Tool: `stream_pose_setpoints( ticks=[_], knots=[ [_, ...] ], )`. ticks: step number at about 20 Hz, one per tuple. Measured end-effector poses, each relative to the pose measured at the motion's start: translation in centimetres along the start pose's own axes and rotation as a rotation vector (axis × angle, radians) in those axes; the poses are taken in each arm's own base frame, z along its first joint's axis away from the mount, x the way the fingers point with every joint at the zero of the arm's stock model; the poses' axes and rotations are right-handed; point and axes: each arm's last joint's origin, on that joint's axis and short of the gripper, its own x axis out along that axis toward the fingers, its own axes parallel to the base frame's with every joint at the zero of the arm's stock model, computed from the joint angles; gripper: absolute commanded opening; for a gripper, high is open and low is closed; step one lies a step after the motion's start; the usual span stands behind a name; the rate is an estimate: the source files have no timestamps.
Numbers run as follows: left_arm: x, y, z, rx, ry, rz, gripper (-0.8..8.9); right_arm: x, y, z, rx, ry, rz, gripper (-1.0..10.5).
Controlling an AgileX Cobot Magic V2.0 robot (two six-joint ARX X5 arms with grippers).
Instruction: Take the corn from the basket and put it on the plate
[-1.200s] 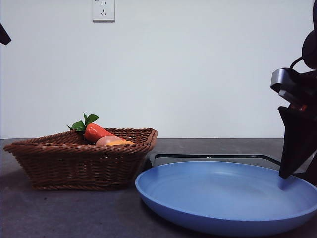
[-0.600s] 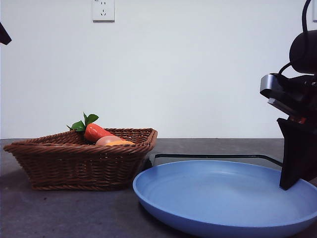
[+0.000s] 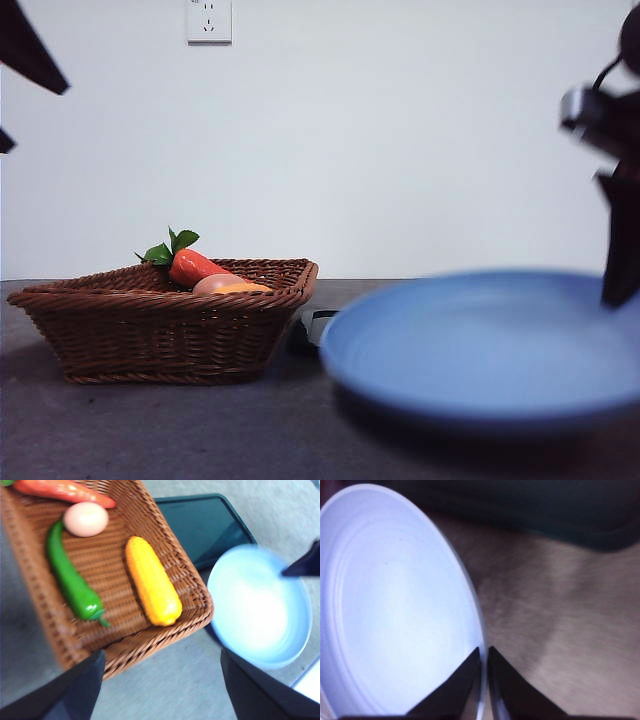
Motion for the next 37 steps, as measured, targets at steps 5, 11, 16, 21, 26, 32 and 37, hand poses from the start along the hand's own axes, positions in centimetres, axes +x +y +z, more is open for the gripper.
stream_pose_setpoints(
  ticks=[5,11,16,21,26,32,37],
  knots=[
    [2.3,-0.4,2.4,0.035,0.036,0.006,3.78,-4.5,0.5,-1.0,0.003,-0.132,-0.031,0.0],
    [8.8,-0.5,6.5,0.059,0.185,0.064,3.78,-8.3,1.1,-2.9,0.009,-0.263,-0.058,0.0],
    [14.3,-0.3,8.0,0.065,0.291,0.068,3.78,-9.1,1.3,-3.4,0.002,-0.303,-0.063,0.0],
    [18.2,0.6,6.9,0.046,0.397,0.074,3.78,-9.1,1.3,-3.4,0.002,-0.303,-0.063,0.0],
    [20.3,1.4,6.0,0.032,0.445,0.076,3.78,-9.1,1.3,-3.4,0.001,-0.304,-0.063,0.0],
    [21.6,1.2,5.5,0.025,0.454,0.068,3.78,-9.1,1.3,-3.3,0.000,-0.306,-0.063,0.0],
    [22.2,1.0,5.1,0.019,0.475,0.071,3.21,-9.1,1.3,-3.3,-0.001,-0.307,-0.063,0.0]
  ],
)
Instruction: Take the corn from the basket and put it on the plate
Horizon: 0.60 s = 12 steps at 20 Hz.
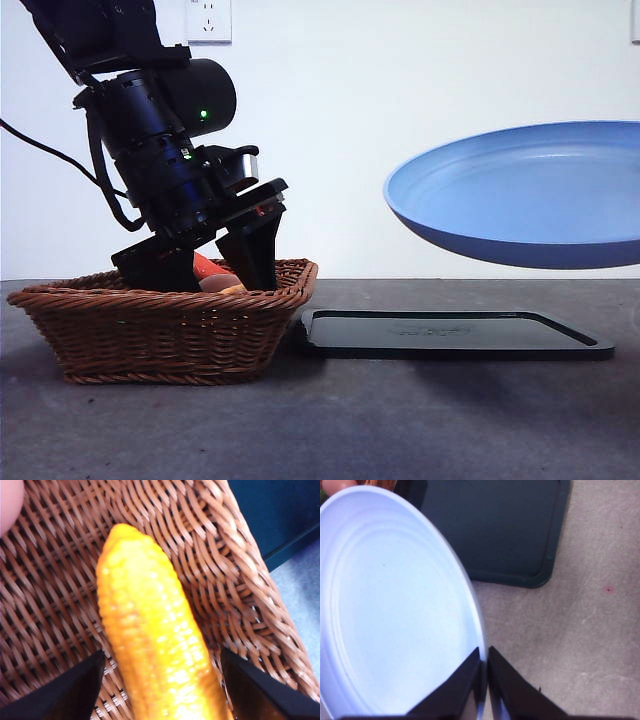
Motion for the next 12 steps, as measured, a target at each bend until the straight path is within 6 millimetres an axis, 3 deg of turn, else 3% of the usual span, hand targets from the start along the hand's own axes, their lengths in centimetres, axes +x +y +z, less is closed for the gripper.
stream_pose_setpoints(
  ticks=[4,9,12],
  knots=[
    [0.0,0.1,-0.2,-0.019,0.016,0.016,1.57,0.0,0.0,0.0,0.000,0.000,0.000,0.0],
    [-0.2,0.1,-0.1,-0.026,0.017,0.011,1.54,0.0,0.0,0.0,0.000,0.000,0.000,0.0],
    [-2.6,-0.7,0.5,-0.007,-0.051,-0.005,1.54,0.3,-0.1,0.3,0.000,-0.004,0.001,0.0]
  ],
)
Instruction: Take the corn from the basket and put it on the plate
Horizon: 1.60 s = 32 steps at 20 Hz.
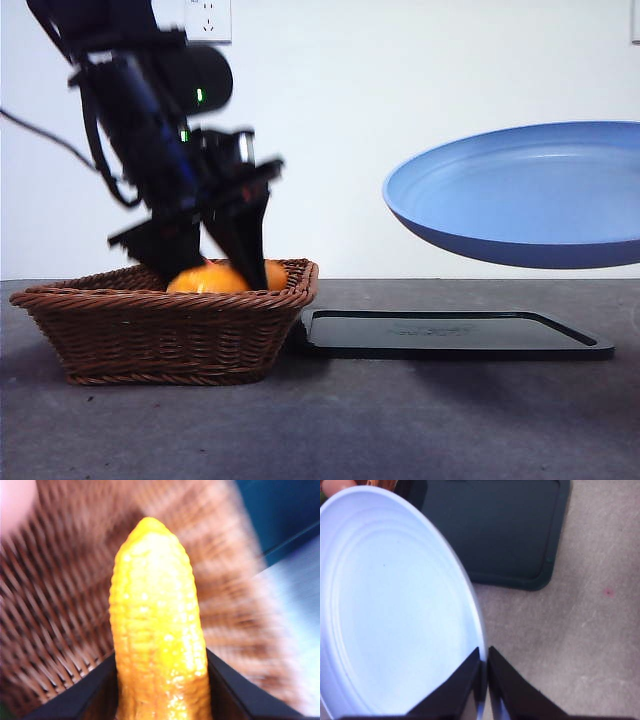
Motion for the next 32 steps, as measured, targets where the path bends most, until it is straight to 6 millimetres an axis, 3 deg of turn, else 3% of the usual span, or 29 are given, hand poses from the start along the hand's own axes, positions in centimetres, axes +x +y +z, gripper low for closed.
stream_pose_setpoints(
  ticks=[4,6,8,11,16,19,22,32],
  knots=[
    [-6.1,-2.2,2.0,0.067,-0.205,-0.083,1.54,2.1,-0.8,0.9,0.037,0.045,0.012,0.0],
    [-8.0,-3.3,2.3,0.097,-0.281,-0.173,1.54,3.6,-1.2,1.4,0.072,0.081,0.054,0.0],
    [-8.6,-4.7,2.6,0.142,-0.324,-0.275,1.54,5.2,-1.7,1.8,0.110,0.114,0.110,0.0],
    [-7.7,-7.3,2.3,0.205,-0.311,-0.348,1.55,6.9,-2.2,2.0,0.163,0.156,0.177,0.0],
    [-3.7,-11.1,1.7,0.314,-0.241,-0.415,1.55,7.7,-2.4,2.1,0.198,0.176,0.223,0.0],
    [-1.2,-11.4,1.5,0.324,-0.189,-0.415,1.65,7.7,-2.3,2.1,0.200,0.177,0.241,0.0],
    [0.6,-11.1,1.2,0.313,-0.139,-0.401,2.46,7.7,-2.3,2.1,0.200,0.177,0.243,0.0],
    [0.7,-11.3,0.9,0.323,-0.116,-0.400,3.41,7.7,-2.3,2.1,0.198,0.174,0.239,0.0]
  ],
)
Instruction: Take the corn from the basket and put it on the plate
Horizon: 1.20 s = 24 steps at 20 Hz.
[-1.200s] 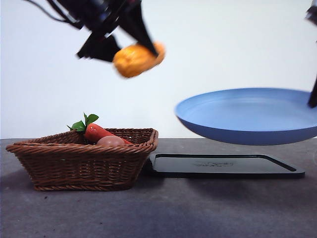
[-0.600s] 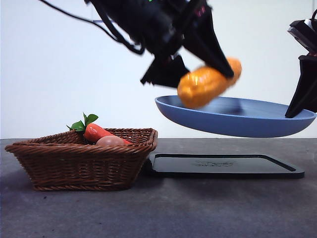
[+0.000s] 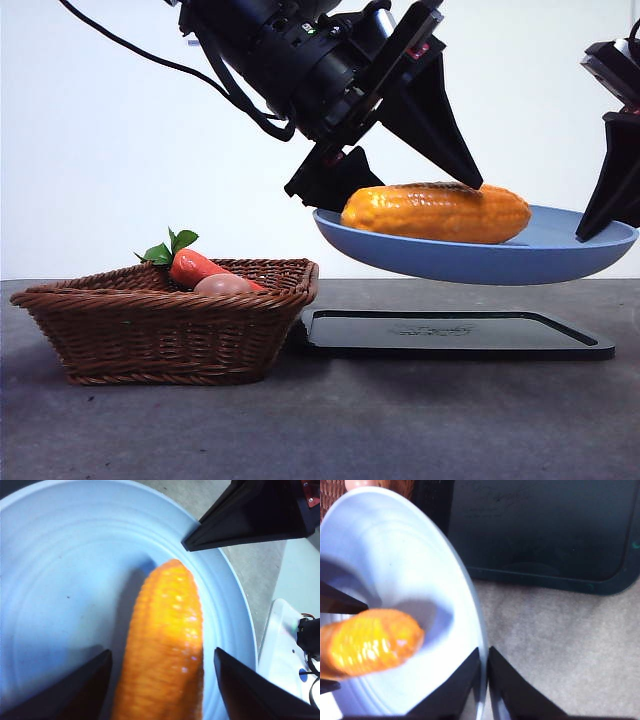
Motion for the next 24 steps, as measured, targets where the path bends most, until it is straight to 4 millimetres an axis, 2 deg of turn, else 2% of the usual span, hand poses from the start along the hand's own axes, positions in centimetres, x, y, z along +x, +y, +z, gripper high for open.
stream_pose_setpoints(
  ticks=[3,8,12,17,22,24],
  knots=[
    [-0.4,-0.2,0.1,-0.005,0.008,0.001,3.41,0.0,-0.1,0.1,-0.004,-0.009,-0.022,0.0],
    [-4.5,-2.8,3.3,0.072,-0.102,-0.008,3.41,0.0,0.0,0.6,-0.033,-0.056,-0.040,0.0],
    [-5.8,-3.6,4.0,0.070,-0.078,-0.005,3.41,-0.3,-0.4,1.4,-0.024,-0.102,-0.043,0.0],
    [-6.0,-3.9,4.1,0.075,-0.066,-0.041,3.39,0.4,-1.9,4.9,0.026,-0.107,-0.071,0.0],
    [-6.0,-3.9,3.9,0.067,-0.053,-0.040,3.39,3.2,-4.0,9.3,0.065,-0.064,-0.080,0.0],
    [-6.0,-3.9,3.9,0.066,-0.052,-0.040,3.39,4.5,-4.9,10.4,0.083,-0.040,-0.083,0.0]
  ],
)
